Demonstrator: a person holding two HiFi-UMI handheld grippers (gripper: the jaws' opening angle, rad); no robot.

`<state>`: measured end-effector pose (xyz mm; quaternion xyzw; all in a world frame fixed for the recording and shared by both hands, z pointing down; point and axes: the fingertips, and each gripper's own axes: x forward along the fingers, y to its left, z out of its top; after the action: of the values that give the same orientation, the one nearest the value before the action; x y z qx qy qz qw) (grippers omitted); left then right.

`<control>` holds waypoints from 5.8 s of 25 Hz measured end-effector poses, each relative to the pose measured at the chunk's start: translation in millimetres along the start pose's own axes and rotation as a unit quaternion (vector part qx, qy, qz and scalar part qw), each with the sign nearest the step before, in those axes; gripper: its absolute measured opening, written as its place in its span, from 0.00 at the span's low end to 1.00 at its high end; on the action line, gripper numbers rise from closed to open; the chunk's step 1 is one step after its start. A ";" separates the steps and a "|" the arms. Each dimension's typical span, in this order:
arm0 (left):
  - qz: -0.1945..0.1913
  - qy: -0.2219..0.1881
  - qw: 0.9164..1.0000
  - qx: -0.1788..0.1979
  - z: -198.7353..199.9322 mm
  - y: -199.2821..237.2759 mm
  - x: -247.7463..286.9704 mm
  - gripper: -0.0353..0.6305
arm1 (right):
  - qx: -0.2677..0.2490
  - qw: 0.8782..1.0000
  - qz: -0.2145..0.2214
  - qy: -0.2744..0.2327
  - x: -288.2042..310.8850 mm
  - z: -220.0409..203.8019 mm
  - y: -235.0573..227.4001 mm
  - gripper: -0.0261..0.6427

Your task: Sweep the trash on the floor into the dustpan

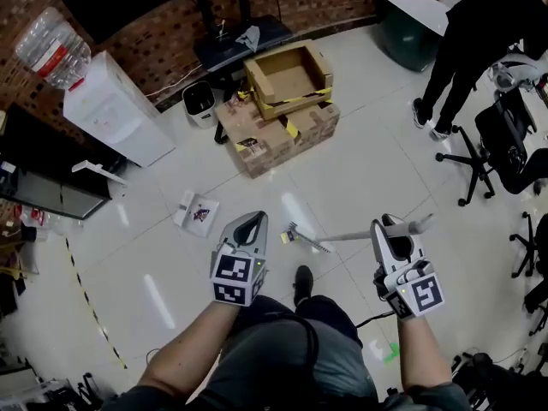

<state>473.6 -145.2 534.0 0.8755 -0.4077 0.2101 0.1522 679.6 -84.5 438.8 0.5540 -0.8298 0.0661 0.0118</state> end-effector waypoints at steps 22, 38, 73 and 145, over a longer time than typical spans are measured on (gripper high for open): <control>0.081 0.115 0.990 -0.024 -142.6 50.7 -18.7 0.06 | -0.001 0.987 -0.056 0.150 38.1 -185.4 -39.9 0.18; 0.014 0.138 0.990 -0.017 -167.1 92.0 -52.8 0.06 | 0.000 0.972 -0.142 0.189 85.1 -204.0 47.9 0.17; 0.011 0.104 0.995 0.006 -119.6 372.6 -120.6 0.06 | 0.112 0.921 -0.295 0.227 279.3 -221.7 171.2 0.20; -0.090 0.103 0.990 0.023 -179.6 732.7 -205.4 0.06 | 0.159 0.919 -0.297 0.205 636.2 -193.8 566.0 0.18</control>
<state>-259.1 -388.1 657.9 0.8856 -0.3045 0.2942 0.1910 -97.5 -431.1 635.3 0.7440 -0.5852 0.3024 0.1121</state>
